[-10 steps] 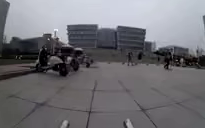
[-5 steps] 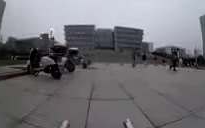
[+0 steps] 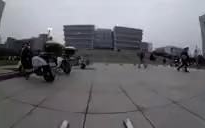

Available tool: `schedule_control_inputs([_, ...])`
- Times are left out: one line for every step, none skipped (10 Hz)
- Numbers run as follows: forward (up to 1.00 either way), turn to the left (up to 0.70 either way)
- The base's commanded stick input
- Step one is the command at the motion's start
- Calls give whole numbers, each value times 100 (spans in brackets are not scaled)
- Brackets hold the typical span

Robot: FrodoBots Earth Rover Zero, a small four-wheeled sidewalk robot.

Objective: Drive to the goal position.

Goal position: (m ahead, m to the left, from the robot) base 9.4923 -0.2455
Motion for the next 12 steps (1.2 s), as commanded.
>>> schedule_control_inputs([85, -4])
schedule_control_inputs([85, -4])
schedule_control_inputs([85, -4])
schedule_control_inputs([85, -4])
schedule_control_inputs([85, -4])
schedule_control_inputs([85, -4])
schedule_control_inputs([85, -5])
schedule_control_inputs([85, -8])
schedule_control_inputs([85, -34])
schedule_control_inputs([85, -34])
schedule_control_inputs([85, -34])
schedule_control_inputs([85, -34])
